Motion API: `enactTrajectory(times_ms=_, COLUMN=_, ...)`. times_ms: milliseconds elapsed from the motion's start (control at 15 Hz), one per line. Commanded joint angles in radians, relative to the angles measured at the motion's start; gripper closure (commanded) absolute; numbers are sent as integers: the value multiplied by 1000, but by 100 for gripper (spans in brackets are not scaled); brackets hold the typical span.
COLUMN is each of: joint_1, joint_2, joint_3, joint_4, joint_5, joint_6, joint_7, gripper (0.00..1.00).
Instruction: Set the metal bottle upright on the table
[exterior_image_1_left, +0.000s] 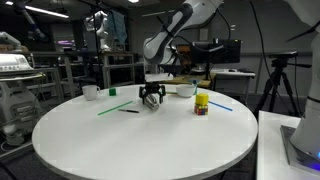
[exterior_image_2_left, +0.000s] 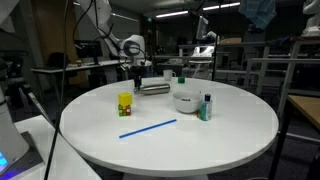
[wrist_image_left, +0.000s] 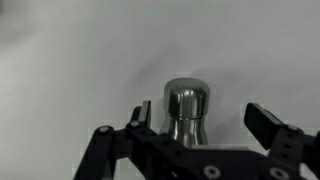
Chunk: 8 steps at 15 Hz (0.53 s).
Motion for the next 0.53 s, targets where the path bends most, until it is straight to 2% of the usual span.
enactTrajectory(times_ms=0, joint_1=-4, joint_2=21, joint_3=1, joint_4=33, joint_5=19, joint_6=-1, joint_7=-33, gripper=0)
enactTrajectory(times_ms=467, joint_1=1, joint_2=27, joint_3=-15, joint_4=33, joint_5=7, joint_6=-1, joint_7=-19, gripper=0)
